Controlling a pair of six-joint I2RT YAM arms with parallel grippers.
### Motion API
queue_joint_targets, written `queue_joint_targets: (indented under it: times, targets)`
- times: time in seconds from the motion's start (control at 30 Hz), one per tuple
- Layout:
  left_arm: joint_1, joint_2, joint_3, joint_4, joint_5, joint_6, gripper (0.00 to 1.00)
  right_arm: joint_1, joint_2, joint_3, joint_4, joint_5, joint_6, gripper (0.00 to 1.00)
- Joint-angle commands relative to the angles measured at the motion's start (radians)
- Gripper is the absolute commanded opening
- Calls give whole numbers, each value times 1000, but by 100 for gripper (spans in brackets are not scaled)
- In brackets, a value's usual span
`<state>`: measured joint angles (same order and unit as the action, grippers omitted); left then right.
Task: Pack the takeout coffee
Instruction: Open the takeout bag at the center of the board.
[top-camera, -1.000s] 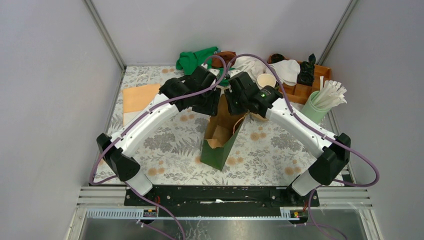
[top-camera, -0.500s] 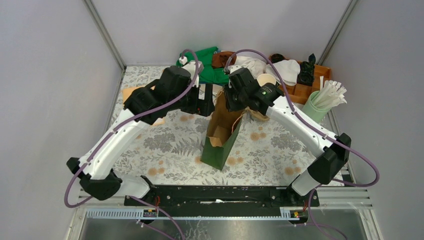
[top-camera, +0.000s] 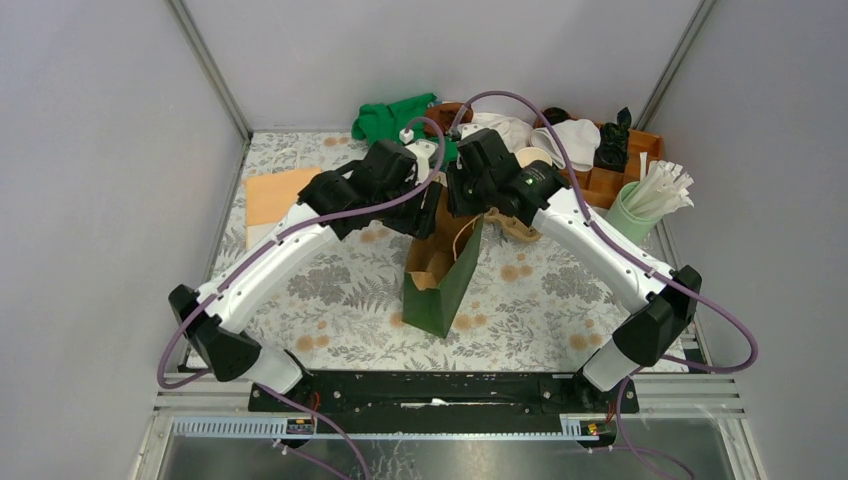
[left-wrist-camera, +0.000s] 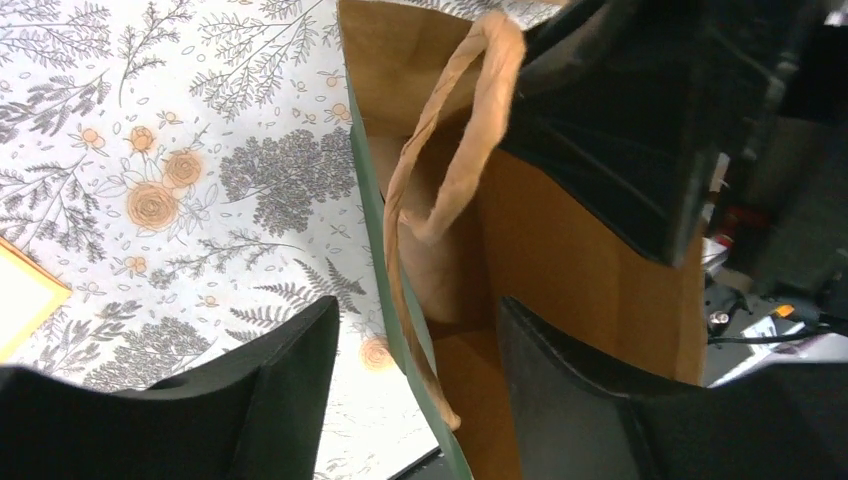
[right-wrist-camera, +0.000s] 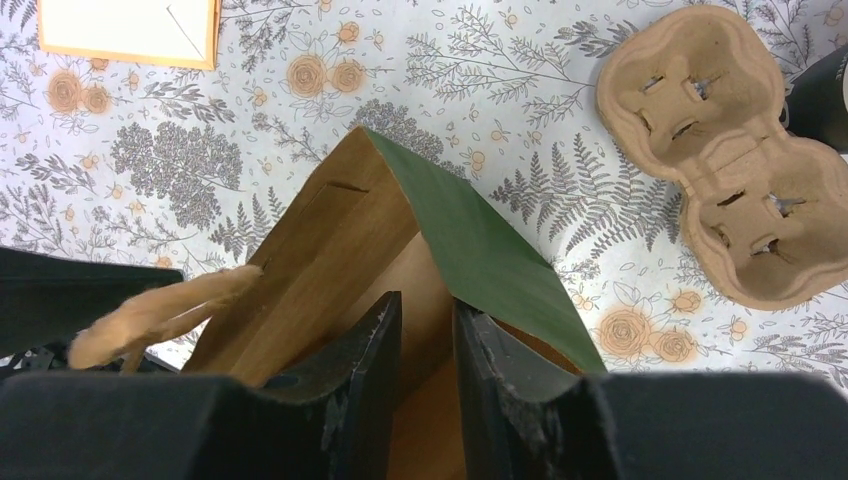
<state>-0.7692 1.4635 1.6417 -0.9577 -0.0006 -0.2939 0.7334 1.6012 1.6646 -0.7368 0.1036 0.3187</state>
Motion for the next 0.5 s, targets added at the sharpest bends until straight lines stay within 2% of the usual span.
queue_joint_targets:
  times: [0.0, 0.17, 0.27, 0.3, 0.47]
  targets:
    - [4, 30, 52, 48, -39, 25, 55, 8, 9, 42, -21, -3, 26, 33]
    - [2, 54, 57, 48, -95, -5, 31, 8, 20, 65, -30, 14, 38, 36]
    - [2, 72, 57, 49, -94, -48, 4, 8, 44, 103, -40, 23, 47, 35]
    - [2, 73, 55, 50, -108, -67, 0, 7, 57, 123, -48, 25, 50, 35]
    - [4, 25, 18, 82, -215, -198, 0, 10, 145, 271, -120, 28, 60, 35]
